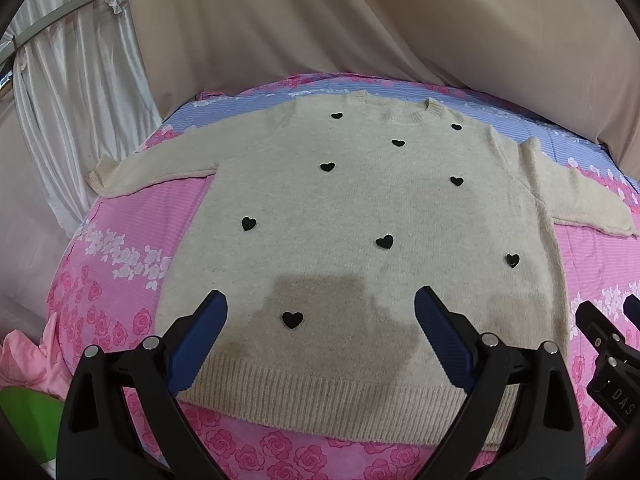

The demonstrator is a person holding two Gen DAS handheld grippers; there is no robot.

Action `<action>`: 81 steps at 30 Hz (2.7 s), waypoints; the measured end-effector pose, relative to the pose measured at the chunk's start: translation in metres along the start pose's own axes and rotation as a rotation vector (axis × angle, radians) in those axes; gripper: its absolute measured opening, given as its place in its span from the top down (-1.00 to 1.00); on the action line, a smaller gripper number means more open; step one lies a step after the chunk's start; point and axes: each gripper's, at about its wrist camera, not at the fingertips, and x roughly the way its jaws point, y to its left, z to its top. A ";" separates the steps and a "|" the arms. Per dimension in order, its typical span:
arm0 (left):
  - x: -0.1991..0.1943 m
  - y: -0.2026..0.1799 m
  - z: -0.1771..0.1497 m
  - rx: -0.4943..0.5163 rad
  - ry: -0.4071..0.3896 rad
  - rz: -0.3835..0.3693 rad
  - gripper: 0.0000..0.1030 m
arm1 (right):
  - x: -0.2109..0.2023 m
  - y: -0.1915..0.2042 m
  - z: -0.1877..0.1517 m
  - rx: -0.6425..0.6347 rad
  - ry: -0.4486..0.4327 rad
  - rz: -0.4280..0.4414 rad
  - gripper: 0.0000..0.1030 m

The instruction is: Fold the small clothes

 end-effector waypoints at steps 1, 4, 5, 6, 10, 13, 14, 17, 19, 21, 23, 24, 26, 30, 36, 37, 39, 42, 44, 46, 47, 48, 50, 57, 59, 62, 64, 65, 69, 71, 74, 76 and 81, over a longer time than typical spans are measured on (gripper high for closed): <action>0.000 0.001 0.000 0.000 0.000 0.000 -0.80 | 0.001 0.000 0.000 -0.001 0.001 0.001 -0.70; 0.002 0.000 0.001 -0.003 0.004 0.000 -0.80 | 0.001 0.002 0.000 -0.005 0.002 0.000 -0.70; 0.003 0.000 0.001 -0.003 0.006 0.001 -0.80 | 0.001 0.002 0.000 -0.005 0.003 0.000 -0.70; 0.004 0.000 0.000 -0.003 0.007 0.001 -0.80 | 0.001 0.002 0.000 -0.006 0.004 0.000 -0.70; 0.005 0.001 0.000 -0.003 0.009 0.001 -0.80 | 0.002 0.002 0.000 -0.008 0.006 0.000 -0.70; 0.004 0.002 -0.001 -0.003 0.007 0.000 -0.80 | 0.003 0.002 0.000 -0.007 0.004 -0.001 -0.70; 0.004 0.002 -0.001 -0.003 0.008 0.000 -0.80 | 0.003 0.002 0.000 -0.006 0.004 -0.001 -0.70; 0.004 0.002 -0.001 -0.002 0.007 0.001 -0.80 | 0.003 0.002 0.000 -0.007 0.005 -0.001 -0.70; 0.004 0.002 0.000 -0.003 0.007 0.001 -0.80 | 0.003 0.002 0.000 -0.007 0.005 0.000 -0.70; 0.004 0.002 0.000 -0.003 0.008 0.001 -0.80 | 0.003 0.002 0.000 -0.007 0.005 0.000 -0.70; 0.005 0.001 0.000 -0.003 0.009 0.002 -0.80 | 0.003 0.002 0.000 -0.007 0.005 0.000 -0.70; 0.005 0.002 -0.001 -0.003 0.008 0.001 -0.80 | 0.003 0.002 0.000 -0.007 0.005 -0.001 -0.70; 0.005 0.002 -0.001 -0.003 0.009 0.001 -0.80 | 0.003 0.002 0.000 -0.007 0.006 0.000 -0.70; 0.005 0.002 -0.001 -0.002 0.008 0.001 -0.80 | 0.003 0.002 0.000 -0.007 0.006 0.000 -0.70; 0.005 0.002 -0.002 -0.002 0.008 0.001 -0.80 | 0.004 0.003 0.000 -0.008 0.008 0.000 -0.70; 0.005 0.002 -0.002 -0.001 0.008 0.001 -0.80 | 0.004 0.003 0.000 -0.008 0.009 0.001 -0.70; 0.005 0.002 -0.001 -0.002 0.009 0.001 -0.80 | 0.006 0.003 0.000 -0.009 0.011 0.001 -0.70; 0.006 0.002 -0.003 -0.002 0.012 0.001 -0.80 | 0.008 0.002 -0.001 -0.009 0.016 0.003 -0.70; 0.008 0.002 -0.004 -0.001 0.015 0.000 -0.80 | 0.010 -0.001 -0.001 -0.008 0.021 0.004 -0.70; 0.009 0.000 -0.005 0.000 0.019 -0.003 -0.80 | 0.015 -0.011 0.001 0.007 0.024 0.011 -0.70; 0.009 -0.002 -0.005 -0.001 0.021 -0.007 -0.80 | 0.018 -0.018 0.003 0.021 0.025 0.013 -0.70; 0.009 -0.004 -0.005 -0.002 0.022 -0.015 -0.80 | 0.022 -0.030 0.005 0.045 0.022 0.006 -0.70; 0.007 -0.006 -0.003 -0.010 0.019 -0.030 -0.80 | 0.031 -0.064 0.013 0.117 0.024 -0.019 -0.70; 0.000 -0.026 0.006 -0.073 0.016 -0.087 -0.85 | 0.071 -0.230 0.064 0.329 -0.007 -0.209 -0.70; 0.002 -0.034 0.008 -0.085 0.024 -0.093 -0.85 | 0.090 -0.278 0.080 0.371 -0.014 -0.233 -0.70; 0.003 -0.048 0.008 -0.087 0.035 -0.085 -0.85 | 0.123 -0.340 0.100 0.438 0.012 -0.250 -0.65; 0.005 -0.056 0.008 -0.085 0.043 -0.072 -0.85 | 0.144 -0.379 0.107 0.512 0.039 -0.248 -0.63; 0.006 -0.061 0.008 -0.084 0.049 -0.064 -0.85 | 0.152 -0.392 0.108 0.545 0.051 -0.253 -0.55; 0.009 -0.071 0.004 -0.084 0.069 -0.041 -0.85 | 0.177 -0.434 0.106 0.674 0.071 -0.255 -0.50; 0.010 -0.075 0.002 -0.079 0.077 -0.032 -0.86 | 0.186 -0.445 0.103 0.714 0.071 -0.223 -0.42; 0.012 -0.079 0.000 -0.071 0.088 -0.021 -0.86 | 0.190 -0.448 0.104 0.725 0.034 -0.192 -0.27; 0.013 -0.081 0.000 -0.066 0.092 -0.020 -0.86 | 0.192 -0.449 0.108 0.731 0.016 -0.165 -0.10; 0.011 -0.083 0.001 -0.046 0.086 -0.023 -0.86 | 0.185 -0.449 0.119 0.767 -0.050 0.011 0.85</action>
